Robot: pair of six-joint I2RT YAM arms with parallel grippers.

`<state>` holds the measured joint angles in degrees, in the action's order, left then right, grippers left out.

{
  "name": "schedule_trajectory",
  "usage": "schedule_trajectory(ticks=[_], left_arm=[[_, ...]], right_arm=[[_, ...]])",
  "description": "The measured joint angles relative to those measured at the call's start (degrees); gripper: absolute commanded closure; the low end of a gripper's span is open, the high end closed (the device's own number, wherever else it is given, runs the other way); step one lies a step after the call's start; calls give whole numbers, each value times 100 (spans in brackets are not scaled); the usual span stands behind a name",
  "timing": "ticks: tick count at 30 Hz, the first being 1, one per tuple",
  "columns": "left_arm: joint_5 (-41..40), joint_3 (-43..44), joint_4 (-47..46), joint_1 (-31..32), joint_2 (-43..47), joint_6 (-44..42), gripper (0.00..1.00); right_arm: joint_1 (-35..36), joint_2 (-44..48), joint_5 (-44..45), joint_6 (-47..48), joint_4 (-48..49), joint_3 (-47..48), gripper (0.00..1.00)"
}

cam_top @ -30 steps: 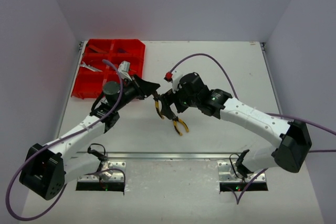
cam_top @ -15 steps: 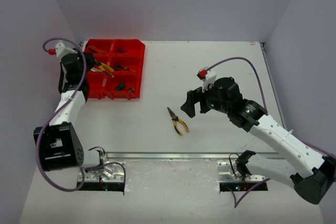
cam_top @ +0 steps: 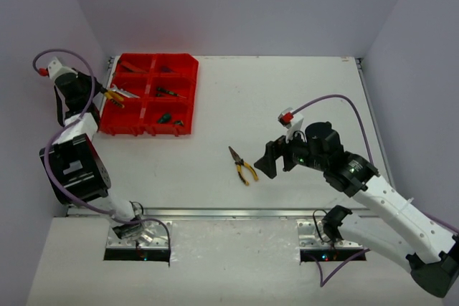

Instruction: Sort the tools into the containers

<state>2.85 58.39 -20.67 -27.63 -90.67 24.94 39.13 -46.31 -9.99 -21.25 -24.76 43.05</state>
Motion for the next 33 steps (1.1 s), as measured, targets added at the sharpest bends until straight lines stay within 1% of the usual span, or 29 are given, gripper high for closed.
schedule_trajectory(ticks=[5,11,17,19,21,23,24,27,28,30,33], left_arm=[[-39,-30,-49,-23,-355,139,100],[-52,-533,-241,-23,-348,327,100],[-28,-777,-353,-23,-315,576,99],[-23,-813,-353,-23,-315,679,89],[-17,-827,-306,-22,-315,771,86],[6,-821,-214,-7,-319,852,75],[20,-787,-93,19,-330,888,65],[38,-615,262,81,-397,971,20],[46,-558,366,103,-416,1004,13],[-10,-456,650,142,-416,1075,7],[-206,-229,1220,148,-406,1181,0]], right_arm=[[0,48,-103,1,31,-112,1],[0,-83,-115,3,62,-123,1],[0,-201,-204,1,120,-125,1],[0,-244,-217,1,182,-132,1],[0,-304,-220,4,243,-162,1],[0,-392,-218,16,297,-215,1],[0,-469,-210,22,322,-238,1],[0,-820,-196,25,399,-269,1],[0,-966,-194,25,421,-276,1],[0,-1300,-201,24,449,-274,1],[0,-1761,-210,21,475,-274,1]])
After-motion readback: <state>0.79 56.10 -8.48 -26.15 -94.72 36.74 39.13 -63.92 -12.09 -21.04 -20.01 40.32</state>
